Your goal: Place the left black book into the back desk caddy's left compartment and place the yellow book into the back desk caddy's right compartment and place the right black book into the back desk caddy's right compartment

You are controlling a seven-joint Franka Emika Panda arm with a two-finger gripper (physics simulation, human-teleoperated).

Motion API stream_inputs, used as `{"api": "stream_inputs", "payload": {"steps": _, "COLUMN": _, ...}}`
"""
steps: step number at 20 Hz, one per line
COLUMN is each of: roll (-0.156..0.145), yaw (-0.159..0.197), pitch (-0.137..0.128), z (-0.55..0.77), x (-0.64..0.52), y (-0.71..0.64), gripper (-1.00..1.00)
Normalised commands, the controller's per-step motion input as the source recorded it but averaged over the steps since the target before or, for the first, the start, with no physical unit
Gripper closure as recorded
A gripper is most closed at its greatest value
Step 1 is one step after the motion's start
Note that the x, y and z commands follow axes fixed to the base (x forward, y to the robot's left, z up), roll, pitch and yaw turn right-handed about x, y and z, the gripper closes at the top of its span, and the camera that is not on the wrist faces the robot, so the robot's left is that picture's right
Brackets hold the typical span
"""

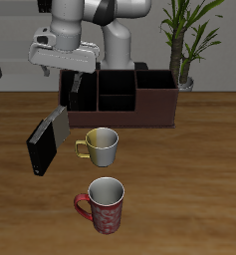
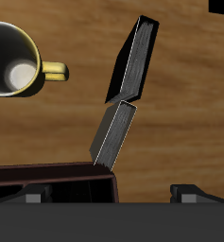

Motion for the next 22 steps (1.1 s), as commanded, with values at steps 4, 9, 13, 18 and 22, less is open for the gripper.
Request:
{"api": "stream_inputs", "payload": {"steps": 4, "roll": -0.020, "yaw": -0.047, "pitch": -0.040, "z": -0.05, "x": 0.07, "y": -0.52, "gripper": -1.00}}
{"api": "stream_inputs", "payload": {"steps": 9, "roll": 0.014, "yaw": -0.047, "pitch": -0.028, "z": -0.04, "x": 0.09, "y": -0.45, "gripper": -1.00}}
{"api": "stream_inputs", "payload": {"steps": 13, "roll": 0.075, "yaw": -0.022, "pitch": -0.043, "z": 0.00, "x": 0.05, "y": -0.16, "gripper": -1.00}}
{"api": "stream_inputs", "payload": {"steps": 18, "roll": 0.066, "yaw": 0.013, "pitch": -0.041, "z": -0.03, "x": 0.07, "y": -0.11, "gripper": -1.00}}
{"api": "stream_inputs", "payload": {"steps": 22, "roll": 0.089, "yaw": 0.014, "pitch": -0.031, "z": -0.08, "x": 0.07, "y": 0.04, "gripper": -1.00}}
